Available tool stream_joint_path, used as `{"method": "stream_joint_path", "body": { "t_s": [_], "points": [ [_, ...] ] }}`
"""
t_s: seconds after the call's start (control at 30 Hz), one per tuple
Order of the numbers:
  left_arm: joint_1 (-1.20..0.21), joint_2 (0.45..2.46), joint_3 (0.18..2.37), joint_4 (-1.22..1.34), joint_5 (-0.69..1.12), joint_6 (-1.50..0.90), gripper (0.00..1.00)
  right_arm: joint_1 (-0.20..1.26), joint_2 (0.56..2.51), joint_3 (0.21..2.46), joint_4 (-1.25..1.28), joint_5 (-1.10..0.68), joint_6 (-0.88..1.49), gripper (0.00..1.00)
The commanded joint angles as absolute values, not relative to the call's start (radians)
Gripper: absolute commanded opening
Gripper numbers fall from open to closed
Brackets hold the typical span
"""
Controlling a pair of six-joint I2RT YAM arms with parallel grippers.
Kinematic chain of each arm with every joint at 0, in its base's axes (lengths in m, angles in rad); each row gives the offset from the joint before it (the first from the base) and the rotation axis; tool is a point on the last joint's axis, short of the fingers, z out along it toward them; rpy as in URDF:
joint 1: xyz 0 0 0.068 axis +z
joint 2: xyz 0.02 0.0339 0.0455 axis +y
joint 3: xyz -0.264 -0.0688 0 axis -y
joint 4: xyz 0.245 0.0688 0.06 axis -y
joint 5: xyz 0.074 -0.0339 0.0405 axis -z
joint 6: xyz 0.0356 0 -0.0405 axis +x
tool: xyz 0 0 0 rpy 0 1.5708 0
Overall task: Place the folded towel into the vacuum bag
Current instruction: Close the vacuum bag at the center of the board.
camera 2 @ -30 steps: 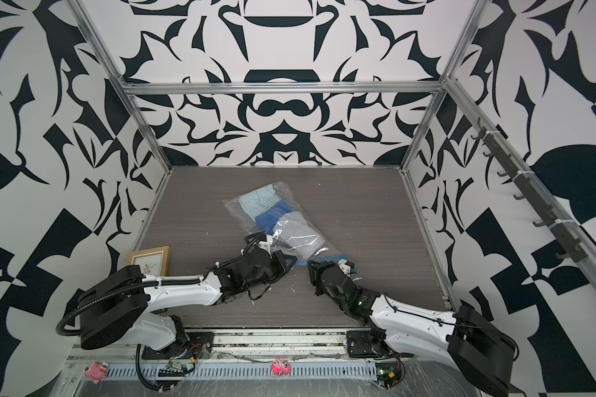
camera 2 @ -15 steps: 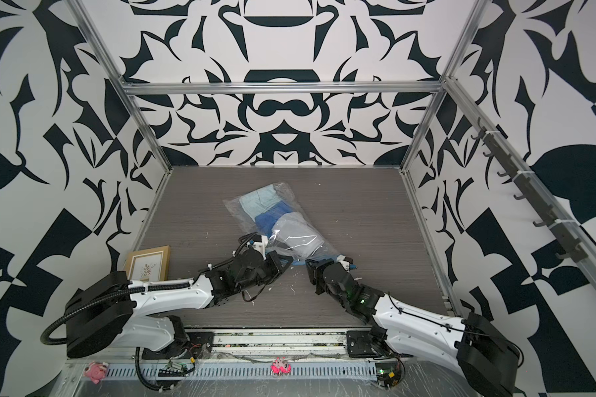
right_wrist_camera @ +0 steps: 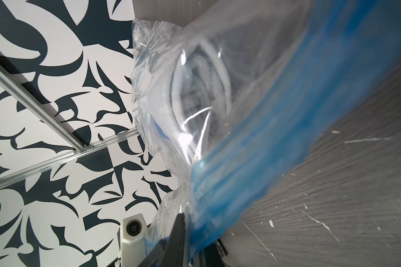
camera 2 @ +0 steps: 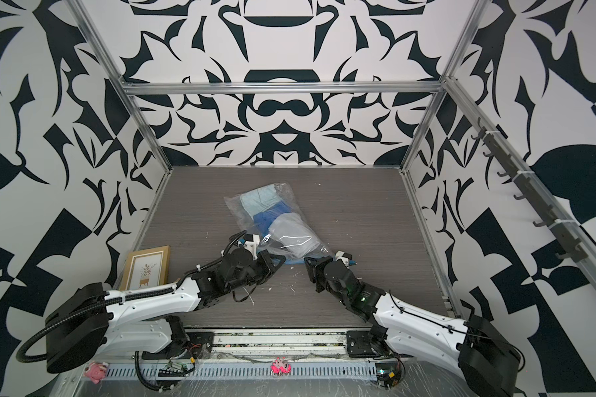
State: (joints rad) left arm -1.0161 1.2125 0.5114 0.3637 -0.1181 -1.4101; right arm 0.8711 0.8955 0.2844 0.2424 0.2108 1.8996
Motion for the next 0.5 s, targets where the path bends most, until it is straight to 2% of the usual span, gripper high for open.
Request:
{"method": "stream_joint_path", "body": {
  "t_s": [0.0,0.47],
  "points": [
    [-0.984,1.138,0.476,0.259,-0.14,-1.394,0.0,0.784,0.907,0.249,-0.004,0.508,1.862,0.0],
    [-0.871,0.992,0.439,0.133,-0.054,-1.354,0.0,0.767,0.885,0.226,-0.033,0.509,1.85,0.0]
  ]
}}
